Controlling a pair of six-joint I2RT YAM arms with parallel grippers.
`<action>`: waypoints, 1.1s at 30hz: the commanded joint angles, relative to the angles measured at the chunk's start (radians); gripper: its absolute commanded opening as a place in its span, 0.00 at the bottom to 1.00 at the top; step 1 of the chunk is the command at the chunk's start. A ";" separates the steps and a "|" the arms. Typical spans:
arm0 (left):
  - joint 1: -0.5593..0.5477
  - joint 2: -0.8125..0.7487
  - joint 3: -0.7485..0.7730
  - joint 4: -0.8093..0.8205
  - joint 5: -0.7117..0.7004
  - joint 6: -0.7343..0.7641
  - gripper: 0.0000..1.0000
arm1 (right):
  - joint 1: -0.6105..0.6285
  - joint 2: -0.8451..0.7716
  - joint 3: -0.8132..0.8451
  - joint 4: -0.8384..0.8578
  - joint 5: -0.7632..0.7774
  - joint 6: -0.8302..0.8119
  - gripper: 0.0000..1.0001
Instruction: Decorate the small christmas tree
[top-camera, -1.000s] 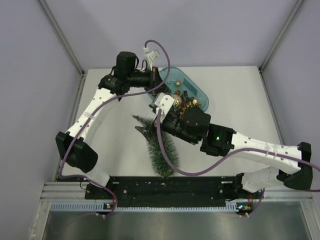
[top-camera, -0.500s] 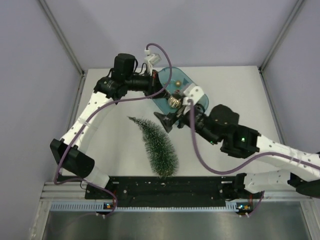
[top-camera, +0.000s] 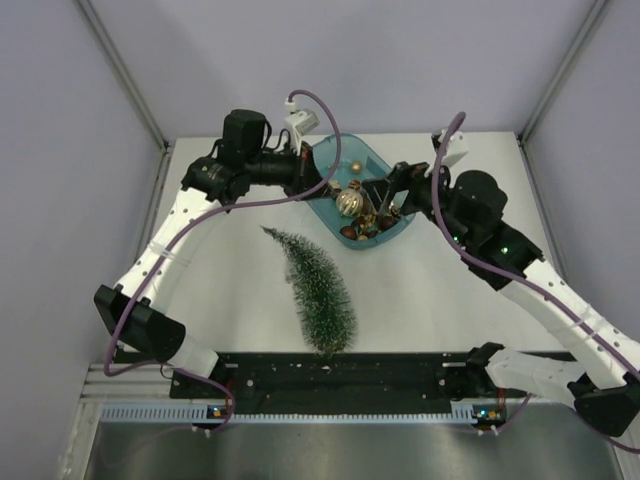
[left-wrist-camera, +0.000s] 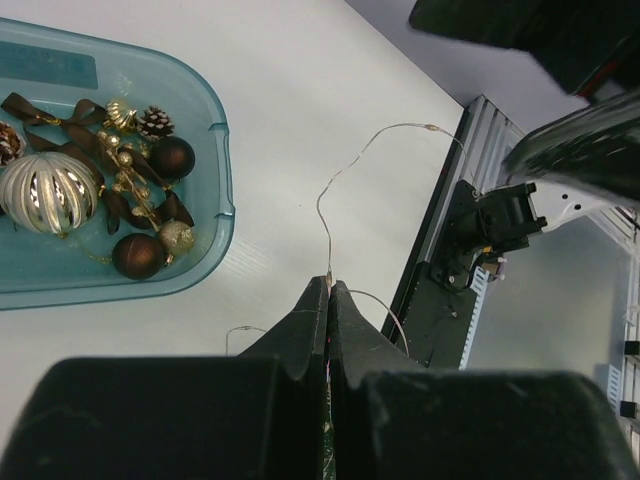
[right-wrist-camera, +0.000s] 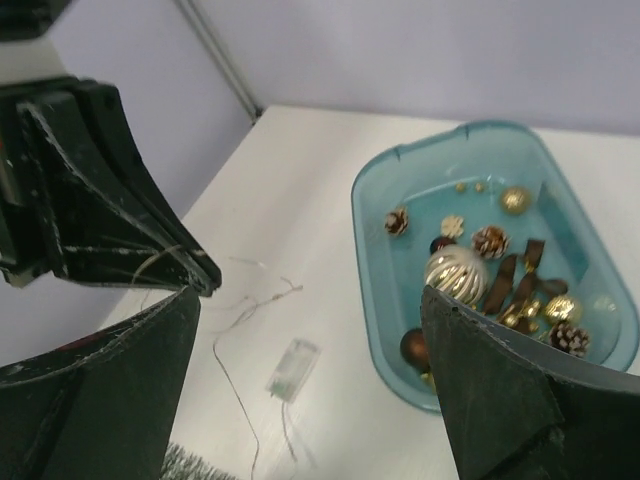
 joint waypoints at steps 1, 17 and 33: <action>-0.003 -0.046 -0.009 0.011 -0.010 0.029 0.00 | -0.026 -0.011 -0.038 0.045 -0.115 0.149 0.91; -0.003 -0.059 -0.018 0.009 -0.035 0.034 0.00 | -0.051 -0.037 -0.175 0.235 -0.284 0.256 0.23; -0.003 -0.069 -0.018 -0.006 -0.091 0.046 0.99 | -0.058 0.038 0.068 0.017 0.066 -0.087 0.00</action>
